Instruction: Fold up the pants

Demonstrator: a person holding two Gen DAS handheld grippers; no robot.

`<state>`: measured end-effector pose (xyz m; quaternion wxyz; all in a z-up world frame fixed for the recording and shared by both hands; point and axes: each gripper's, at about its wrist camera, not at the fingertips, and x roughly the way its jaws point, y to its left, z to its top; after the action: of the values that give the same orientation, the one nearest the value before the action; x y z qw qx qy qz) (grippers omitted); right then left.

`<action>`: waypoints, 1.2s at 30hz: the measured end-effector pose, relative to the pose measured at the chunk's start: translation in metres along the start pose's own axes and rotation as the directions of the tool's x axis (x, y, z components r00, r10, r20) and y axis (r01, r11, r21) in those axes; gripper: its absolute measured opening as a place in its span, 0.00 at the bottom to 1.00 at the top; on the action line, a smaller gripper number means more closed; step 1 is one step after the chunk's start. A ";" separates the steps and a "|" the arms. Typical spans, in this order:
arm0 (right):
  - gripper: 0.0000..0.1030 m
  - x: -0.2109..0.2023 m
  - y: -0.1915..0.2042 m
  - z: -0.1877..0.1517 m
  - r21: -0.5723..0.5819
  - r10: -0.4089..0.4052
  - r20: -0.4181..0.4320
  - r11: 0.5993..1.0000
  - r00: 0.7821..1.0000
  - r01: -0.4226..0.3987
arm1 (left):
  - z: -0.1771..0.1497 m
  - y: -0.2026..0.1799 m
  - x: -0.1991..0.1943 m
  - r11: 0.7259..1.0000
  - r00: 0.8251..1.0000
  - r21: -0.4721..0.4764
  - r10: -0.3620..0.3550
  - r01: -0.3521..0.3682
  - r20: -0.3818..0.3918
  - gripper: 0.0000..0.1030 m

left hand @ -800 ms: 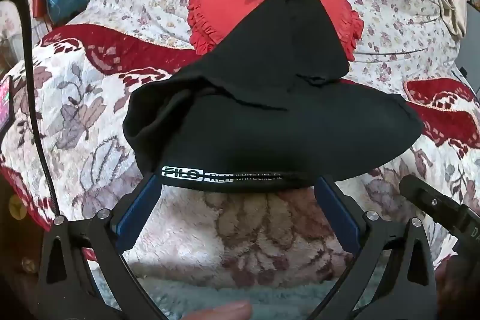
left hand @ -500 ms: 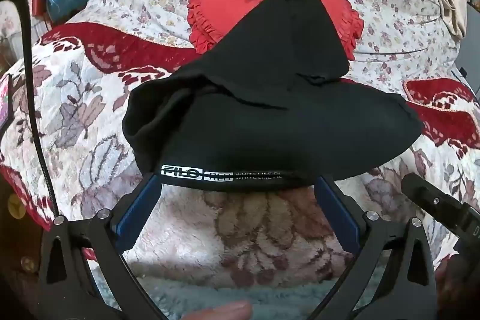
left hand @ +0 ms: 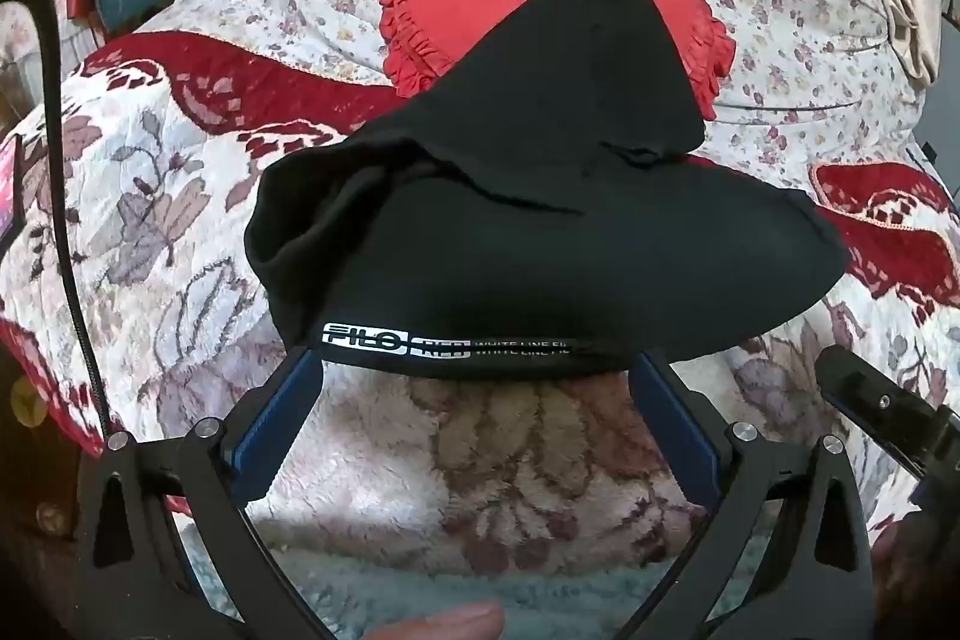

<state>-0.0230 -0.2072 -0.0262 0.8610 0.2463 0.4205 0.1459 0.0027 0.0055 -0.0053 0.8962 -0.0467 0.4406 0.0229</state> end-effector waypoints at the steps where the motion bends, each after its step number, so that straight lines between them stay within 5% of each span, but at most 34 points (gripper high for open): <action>1: 0.71 -0.002 -0.002 -0.001 0.001 0.000 0.000 1.000 1.000 0.000 | 0.000 0.000 0.000 1.000 1.000 0.000 -0.001 0.001 0.000 0.99; 21: 0.71 -0.009 -0.003 0.003 0.036 -0.006 -0.006 0.999 1.000 0.007 | 0.004 0.014 -0.007 0.993 0.996 -0.077 -0.087 0.085 -0.014 0.99; 36: 0.71 -0.003 -0.002 -0.003 0.041 -0.020 -0.014 0.999 1.000 0.021 | 0.005 0.016 -0.002 0.992 0.996 -0.089 -0.087 0.085 -0.028 0.99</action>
<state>-0.0270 -0.2096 -0.0268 0.8542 0.2588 0.4317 0.1300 0.0040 0.0219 -0.0020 0.8863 -0.1051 0.4511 0.0027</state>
